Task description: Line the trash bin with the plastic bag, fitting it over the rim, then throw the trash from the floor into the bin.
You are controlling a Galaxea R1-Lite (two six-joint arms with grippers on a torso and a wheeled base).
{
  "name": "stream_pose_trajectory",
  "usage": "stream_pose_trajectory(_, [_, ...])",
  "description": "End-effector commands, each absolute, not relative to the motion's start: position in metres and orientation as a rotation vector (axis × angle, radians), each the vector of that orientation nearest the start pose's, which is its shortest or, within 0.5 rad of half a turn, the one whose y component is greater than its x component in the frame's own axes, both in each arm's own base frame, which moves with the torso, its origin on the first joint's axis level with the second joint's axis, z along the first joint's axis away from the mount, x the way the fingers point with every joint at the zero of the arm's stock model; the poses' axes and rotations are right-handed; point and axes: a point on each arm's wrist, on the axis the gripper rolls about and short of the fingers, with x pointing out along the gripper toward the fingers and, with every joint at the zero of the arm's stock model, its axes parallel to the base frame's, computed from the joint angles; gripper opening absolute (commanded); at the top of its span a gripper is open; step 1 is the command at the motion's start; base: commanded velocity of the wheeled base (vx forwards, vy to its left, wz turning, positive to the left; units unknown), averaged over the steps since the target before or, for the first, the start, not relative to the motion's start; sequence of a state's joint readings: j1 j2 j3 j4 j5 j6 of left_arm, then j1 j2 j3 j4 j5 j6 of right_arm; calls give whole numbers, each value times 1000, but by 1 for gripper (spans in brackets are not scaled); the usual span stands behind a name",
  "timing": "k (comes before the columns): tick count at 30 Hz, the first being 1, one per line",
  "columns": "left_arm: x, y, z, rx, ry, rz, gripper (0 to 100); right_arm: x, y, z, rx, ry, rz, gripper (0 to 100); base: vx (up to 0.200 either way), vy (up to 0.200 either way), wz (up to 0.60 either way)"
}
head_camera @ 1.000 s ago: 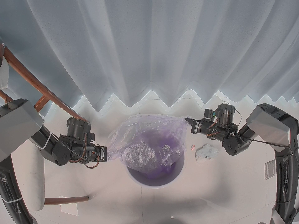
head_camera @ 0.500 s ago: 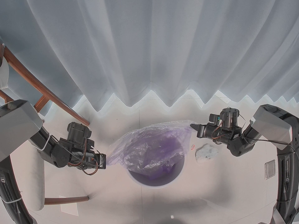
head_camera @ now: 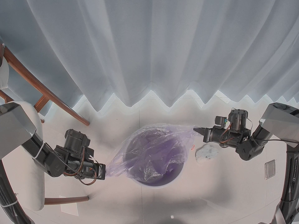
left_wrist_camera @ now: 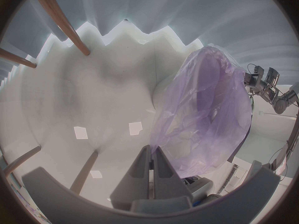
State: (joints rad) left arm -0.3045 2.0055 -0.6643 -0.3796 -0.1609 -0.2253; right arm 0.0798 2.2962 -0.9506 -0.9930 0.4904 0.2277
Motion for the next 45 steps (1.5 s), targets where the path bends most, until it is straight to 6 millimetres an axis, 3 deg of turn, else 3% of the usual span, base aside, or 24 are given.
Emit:
stream_pose_trajectory(1, [270, -93, 33, -123, 1037, -326, 0, 382, 41, 28, 256, 432, 534, 0, 0, 0, 0])
stream_pose_trajectory(6, [270, -95, 24, -120, 1067, -314, 0, 363, 41, 12, 243, 459, 564, 0, 0, 0, 0])
stream_pose_trajectory(11, [272, -99, 15, -115, 1074, -322, 0, 362, 41, -1, 240, 449, 562, 0, 0, 0, 0])
stream_pose_trajectory(18, [268, -108, 8, -97, 1072, -355, 0, 358, 40, -6, 239, 435, 562, 0, 0, 0, 0])
stream_pose_trajectory(22, [279, -110, 0, -106, 1034, -357, 0, 361, 42, -14, 235, 426, 568, 0, 0, 0, 0])
stream_pose_trajectory(28, [275, -110, -1, -102, 954, -360, 0, 357, 43, -9, 224, 379, 576, 0, 0, 0, 0])
stream_pose_trajectory(29, [274, -110, 0, -102, 952, -359, 100, 357, 43, -9, 224, 378, 576, 0, 0, 0, 0])
stream_pose_trajectory(31, [262, -104, -2, -97, 977, -354, 100, 347, 40, -11, 231, 395, 567, 0, 0, 0, 0])
stream_pose_trajectory(32, [261, -103, -2, -96, 978, -353, 100, 346, 39, -11, 231, 396, 565, 100, 0, 0, 0])
stream_pose_trajectory(35, [259, -102, 4, -107, 958, -352, 100, 339, 37, -8, 234, 388, 562, 100, 0, 0, 0])
stream_pose_trajectory(36, [256, -100, 18, -127, 856, -367, 100, 334, 33, 4, 249, 318, 556, 100, 0, 0, 0])
stream_pose_trajectory(37, [256, -100, 18, -127, 856, -367, 100, 334, 33, 5, 253, 318, 554, 100, 0, 0, 0])
stream_pose_trajectory(40, [253, -92, 46, -185, 668, -380, 100, 314, 31, 32, 429, 333, 530, 100, 0, 0, 0])
stream_pose_trajectory(45, [234, -85, 70, -338, 558, -387, 100, 300, 28, 57, 626, 341, 508, 100, 0, 0, 0])
